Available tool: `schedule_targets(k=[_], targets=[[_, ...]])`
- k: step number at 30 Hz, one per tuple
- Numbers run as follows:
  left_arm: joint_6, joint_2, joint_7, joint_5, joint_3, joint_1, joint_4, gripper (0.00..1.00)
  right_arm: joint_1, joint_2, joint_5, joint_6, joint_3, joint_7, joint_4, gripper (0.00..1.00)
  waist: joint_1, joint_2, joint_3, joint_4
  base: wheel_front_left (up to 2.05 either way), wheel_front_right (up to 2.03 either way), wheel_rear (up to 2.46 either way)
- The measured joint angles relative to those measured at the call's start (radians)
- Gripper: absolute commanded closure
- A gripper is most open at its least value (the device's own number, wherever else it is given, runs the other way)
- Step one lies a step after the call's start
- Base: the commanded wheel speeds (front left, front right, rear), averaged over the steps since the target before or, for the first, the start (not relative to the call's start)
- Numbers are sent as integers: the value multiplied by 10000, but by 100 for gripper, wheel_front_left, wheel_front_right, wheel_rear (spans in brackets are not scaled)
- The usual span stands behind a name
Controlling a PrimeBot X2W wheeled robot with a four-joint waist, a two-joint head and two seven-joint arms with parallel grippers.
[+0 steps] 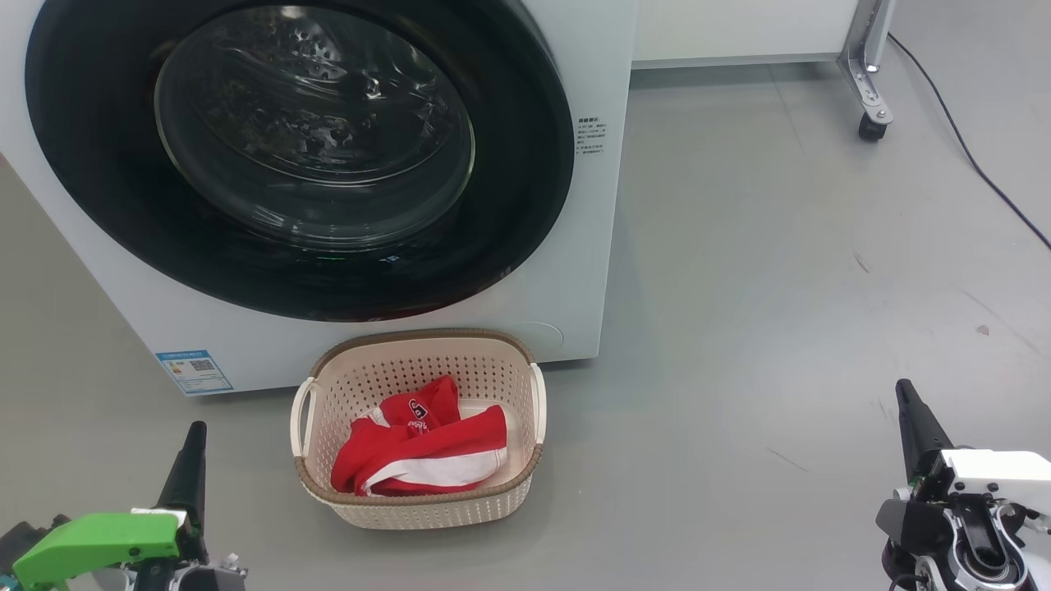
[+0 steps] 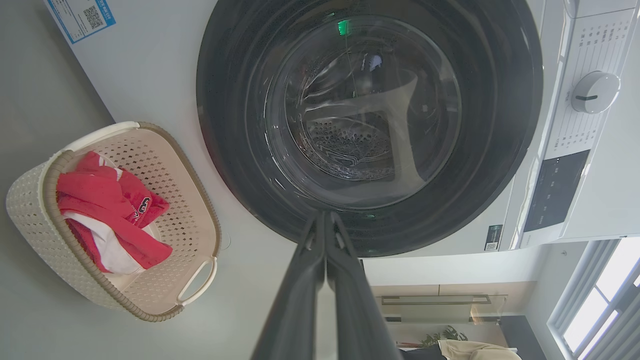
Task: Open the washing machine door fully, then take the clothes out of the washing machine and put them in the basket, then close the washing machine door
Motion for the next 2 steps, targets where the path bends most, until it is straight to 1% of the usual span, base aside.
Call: schedule_targets(k=[2], targets=[[0,0,0,0,0,0,-2,100,0,2,0,0,-2,2,0,100,0,0,0,0,0,0,0]])
